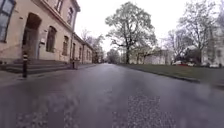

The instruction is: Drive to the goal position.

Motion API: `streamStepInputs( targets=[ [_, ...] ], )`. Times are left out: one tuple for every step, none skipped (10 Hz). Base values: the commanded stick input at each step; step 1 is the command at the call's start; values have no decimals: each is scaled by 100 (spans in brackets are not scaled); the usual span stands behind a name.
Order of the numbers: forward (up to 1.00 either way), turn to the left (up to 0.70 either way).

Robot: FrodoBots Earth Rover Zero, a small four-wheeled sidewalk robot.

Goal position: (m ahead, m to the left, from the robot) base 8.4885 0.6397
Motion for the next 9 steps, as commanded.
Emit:
streamStepInputs(
  targets=[
    [100,0],
    [100,0],
    [100,0],
    [100,0],
    [100,0],
    [100,0],
    [100,0],
    [100,0],
    [100,0]
  ],
)
